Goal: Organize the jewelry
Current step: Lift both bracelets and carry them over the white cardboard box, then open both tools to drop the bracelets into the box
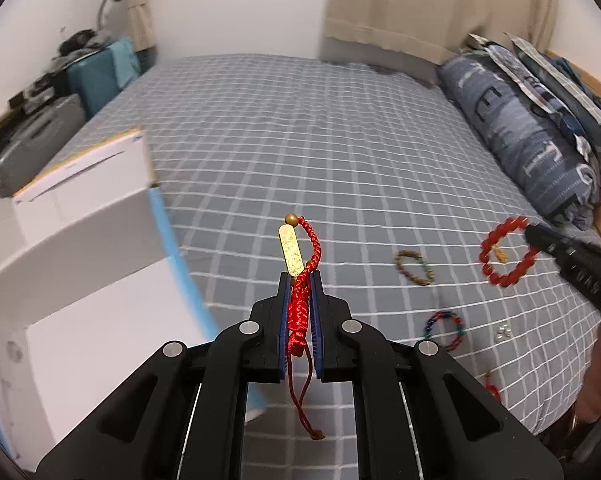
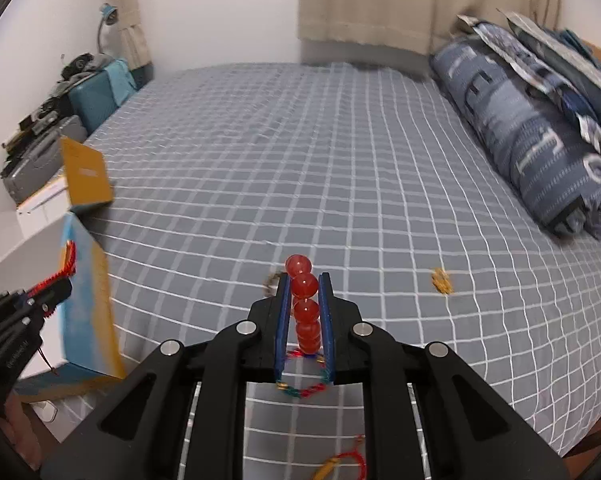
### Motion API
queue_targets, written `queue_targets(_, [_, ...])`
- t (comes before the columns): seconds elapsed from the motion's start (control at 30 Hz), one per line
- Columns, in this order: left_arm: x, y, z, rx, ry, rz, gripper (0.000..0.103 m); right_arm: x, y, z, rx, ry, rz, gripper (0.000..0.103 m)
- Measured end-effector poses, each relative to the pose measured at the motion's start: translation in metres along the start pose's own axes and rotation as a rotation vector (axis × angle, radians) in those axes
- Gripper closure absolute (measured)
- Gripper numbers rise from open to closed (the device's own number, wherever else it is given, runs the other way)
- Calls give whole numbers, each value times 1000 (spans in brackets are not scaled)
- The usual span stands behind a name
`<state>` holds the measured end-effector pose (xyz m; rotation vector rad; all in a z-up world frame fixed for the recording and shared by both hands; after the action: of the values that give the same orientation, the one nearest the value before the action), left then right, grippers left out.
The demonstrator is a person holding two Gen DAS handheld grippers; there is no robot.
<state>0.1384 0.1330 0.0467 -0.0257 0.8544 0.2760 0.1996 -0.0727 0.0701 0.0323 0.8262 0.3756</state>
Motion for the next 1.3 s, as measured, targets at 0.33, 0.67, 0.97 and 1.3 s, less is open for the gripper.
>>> queue_targets(0.33, [-38, 111, -8, -114, -17, 118, 95, -20, 118, 26, -130, -38, 97, 90])
queue_targets(0.67, [-22, 207, -51, -231, 55, 222, 95, 26, 250, 10, -267, 22, 252, 90])
queue_targets(0.97, [17, 235, -92, -268, 156, 251, 95, 95, 311, -34, -326, 153, 298, 90])
queue_targets(1.3, [40, 237, -110, -259, 254, 254, 95, 144, 308, -68, -323, 307, 248, 90])
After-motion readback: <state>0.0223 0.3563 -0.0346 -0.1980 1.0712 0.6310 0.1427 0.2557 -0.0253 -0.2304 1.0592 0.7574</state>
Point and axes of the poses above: each gripper's, at about its wrist camera, not at the fingertips, and x roughly the way its jaws point, y to its left, z to its top, the point moved 6 cm from there along x, roughly the way its jaws point, and after that the axes turned 11 degrees about z, right-handed, at the moved point
